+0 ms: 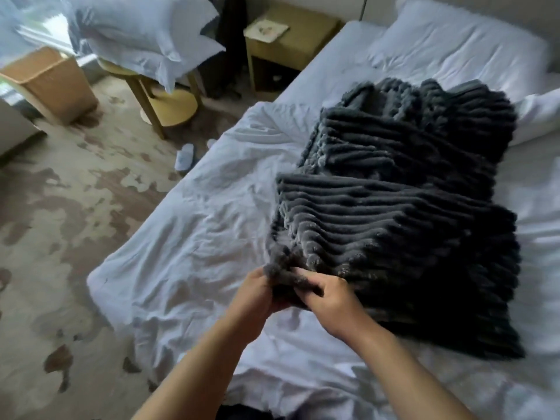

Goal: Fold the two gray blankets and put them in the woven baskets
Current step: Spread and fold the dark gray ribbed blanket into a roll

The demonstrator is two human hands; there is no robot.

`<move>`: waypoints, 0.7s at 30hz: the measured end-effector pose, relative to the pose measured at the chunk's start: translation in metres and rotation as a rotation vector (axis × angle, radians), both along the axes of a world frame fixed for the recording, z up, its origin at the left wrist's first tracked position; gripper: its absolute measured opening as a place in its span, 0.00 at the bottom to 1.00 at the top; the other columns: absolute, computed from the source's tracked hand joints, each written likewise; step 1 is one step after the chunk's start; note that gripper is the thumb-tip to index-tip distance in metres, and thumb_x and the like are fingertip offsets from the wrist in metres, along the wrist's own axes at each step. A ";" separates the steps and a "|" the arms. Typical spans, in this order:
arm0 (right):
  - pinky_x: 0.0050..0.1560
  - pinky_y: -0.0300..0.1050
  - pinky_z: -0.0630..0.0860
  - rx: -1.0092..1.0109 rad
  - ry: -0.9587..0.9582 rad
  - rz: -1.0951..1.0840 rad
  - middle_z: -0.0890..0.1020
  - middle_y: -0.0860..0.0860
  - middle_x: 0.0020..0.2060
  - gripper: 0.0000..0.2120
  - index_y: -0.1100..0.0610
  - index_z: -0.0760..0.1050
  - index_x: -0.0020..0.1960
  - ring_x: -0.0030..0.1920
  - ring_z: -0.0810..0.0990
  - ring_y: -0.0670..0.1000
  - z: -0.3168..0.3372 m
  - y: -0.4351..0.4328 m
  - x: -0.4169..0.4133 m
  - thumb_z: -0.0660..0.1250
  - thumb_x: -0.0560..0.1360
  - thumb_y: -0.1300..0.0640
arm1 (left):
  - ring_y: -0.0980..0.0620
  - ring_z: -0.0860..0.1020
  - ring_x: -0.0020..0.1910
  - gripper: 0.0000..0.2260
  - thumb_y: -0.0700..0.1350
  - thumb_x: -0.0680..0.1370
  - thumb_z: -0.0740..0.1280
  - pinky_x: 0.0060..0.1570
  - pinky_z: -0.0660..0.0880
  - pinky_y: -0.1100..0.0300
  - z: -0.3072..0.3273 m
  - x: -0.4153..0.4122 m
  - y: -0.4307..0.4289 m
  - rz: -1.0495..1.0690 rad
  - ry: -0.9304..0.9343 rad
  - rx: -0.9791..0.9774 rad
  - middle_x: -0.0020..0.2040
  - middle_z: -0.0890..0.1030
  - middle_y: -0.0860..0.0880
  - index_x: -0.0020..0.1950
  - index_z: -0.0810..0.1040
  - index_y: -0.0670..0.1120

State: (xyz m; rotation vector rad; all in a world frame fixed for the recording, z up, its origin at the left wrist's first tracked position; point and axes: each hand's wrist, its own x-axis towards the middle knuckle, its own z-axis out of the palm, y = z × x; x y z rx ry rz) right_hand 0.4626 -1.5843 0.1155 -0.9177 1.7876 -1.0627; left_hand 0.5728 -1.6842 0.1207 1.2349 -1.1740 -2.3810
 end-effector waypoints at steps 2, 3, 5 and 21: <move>0.60 0.50 0.77 -0.054 0.057 -0.005 0.84 0.39 0.53 0.19 0.32 0.74 0.58 0.57 0.80 0.39 0.022 0.015 0.012 0.64 0.74 0.55 | 0.39 0.84 0.40 0.13 0.33 0.76 0.61 0.37 0.80 0.53 0.027 0.011 0.015 0.003 -0.008 -0.054 0.43 0.84 0.35 0.41 0.85 0.39; 0.59 0.49 0.78 -0.078 0.084 0.010 0.83 0.39 0.53 0.19 0.32 0.73 0.59 0.56 0.80 0.38 0.030 0.022 0.017 0.63 0.73 0.52 | 0.39 0.84 0.42 0.13 0.34 0.76 0.61 0.38 0.80 0.53 0.038 0.018 0.024 0.013 -0.010 -0.080 0.44 0.84 0.34 0.43 0.85 0.39; 0.57 0.48 0.78 -0.122 0.132 0.075 0.84 0.37 0.52 0.18 0.33 0.75 0.60 0.54 0.81 0.37 0.043 0.036 0.029 0.61 0.72 0.49 | 0.37 0.83 0.45 0.12 0.35 0.77 0.60 0.40 0.81 0.50 0.053 0.034 0.043 0.038 -0.009 -0.122 0.47 0.83 0.34 0.47 0.84 0.38; 0.55 0.40 0.72 -0.153 0.516 0.031 0.80 0.52 0.56 0.25 0.54 0.73 0.65 0.55 0.79 0.53 0.031 0.158 0.133 0.68 0.69 0.61 | 0.45 0.84 0.34 0.07 0.33 0.77 0.62 0.30 0.79 0.58 0.082 0.136 0.143 -0.086 -0.308 -0.196 0.37 0.84 0.40 0.47 0.80 0.36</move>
